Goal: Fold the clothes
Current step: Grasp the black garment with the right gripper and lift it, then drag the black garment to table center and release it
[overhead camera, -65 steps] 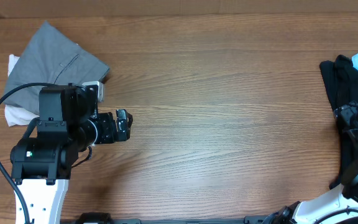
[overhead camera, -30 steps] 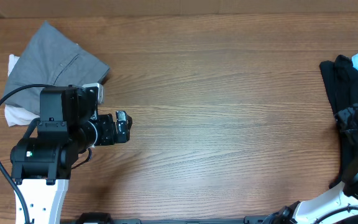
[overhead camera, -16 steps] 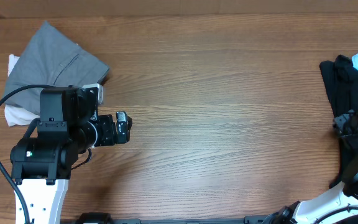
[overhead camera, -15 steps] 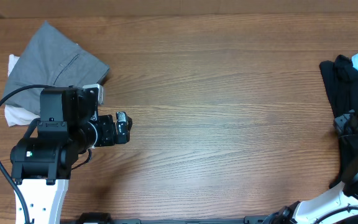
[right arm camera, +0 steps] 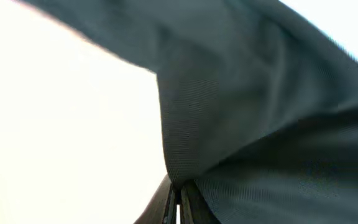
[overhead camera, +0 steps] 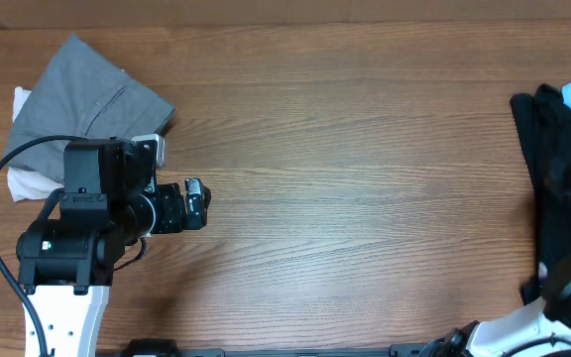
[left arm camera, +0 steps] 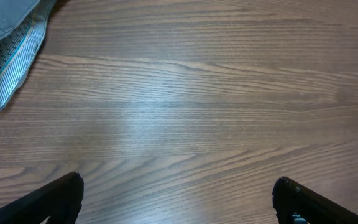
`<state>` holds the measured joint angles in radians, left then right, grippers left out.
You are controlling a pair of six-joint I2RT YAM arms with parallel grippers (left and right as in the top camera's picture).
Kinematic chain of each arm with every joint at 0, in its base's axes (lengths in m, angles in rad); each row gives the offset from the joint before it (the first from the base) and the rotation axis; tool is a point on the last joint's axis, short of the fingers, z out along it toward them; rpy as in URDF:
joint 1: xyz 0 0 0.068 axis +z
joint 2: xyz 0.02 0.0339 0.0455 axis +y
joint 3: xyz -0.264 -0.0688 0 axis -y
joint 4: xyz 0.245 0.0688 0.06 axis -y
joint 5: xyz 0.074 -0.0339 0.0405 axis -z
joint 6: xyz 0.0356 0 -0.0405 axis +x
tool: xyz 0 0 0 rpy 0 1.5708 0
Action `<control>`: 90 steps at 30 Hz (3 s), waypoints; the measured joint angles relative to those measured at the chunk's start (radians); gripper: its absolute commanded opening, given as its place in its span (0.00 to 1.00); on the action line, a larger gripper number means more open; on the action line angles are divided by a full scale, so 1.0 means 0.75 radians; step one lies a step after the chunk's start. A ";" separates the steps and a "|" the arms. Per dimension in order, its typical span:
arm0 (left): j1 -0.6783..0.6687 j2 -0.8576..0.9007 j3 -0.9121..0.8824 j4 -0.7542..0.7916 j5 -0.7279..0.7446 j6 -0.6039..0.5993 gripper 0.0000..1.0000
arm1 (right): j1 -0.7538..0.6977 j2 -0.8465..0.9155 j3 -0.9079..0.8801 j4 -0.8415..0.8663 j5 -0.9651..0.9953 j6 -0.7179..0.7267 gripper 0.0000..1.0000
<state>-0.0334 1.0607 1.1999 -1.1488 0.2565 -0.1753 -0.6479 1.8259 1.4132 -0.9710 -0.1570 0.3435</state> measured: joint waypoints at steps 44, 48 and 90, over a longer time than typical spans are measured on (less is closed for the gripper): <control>0.000 0.000 0.001 -0.010 0.000 0.000 1.00 | 0.749 -0.290 0.122 0.071 -0.417 -0.021 1.00; 0.000 0.000 0.001 -0.010 0.000 0.000 1.00 | 0.687 -0.284 0.103 -0.010 -0.188 0.001 1.00; 0.000 0.003 0.003 -0.007 0.000 0.000 1.00 | 0.615 -0.039 -0.594 0.269 -0.510 0.066 0.11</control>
<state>-0.0334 1.0626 1.2022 -1.1542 0.2565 -0.1753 -0.1864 1.7966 0.9680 -0.7692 -0.5396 0.3927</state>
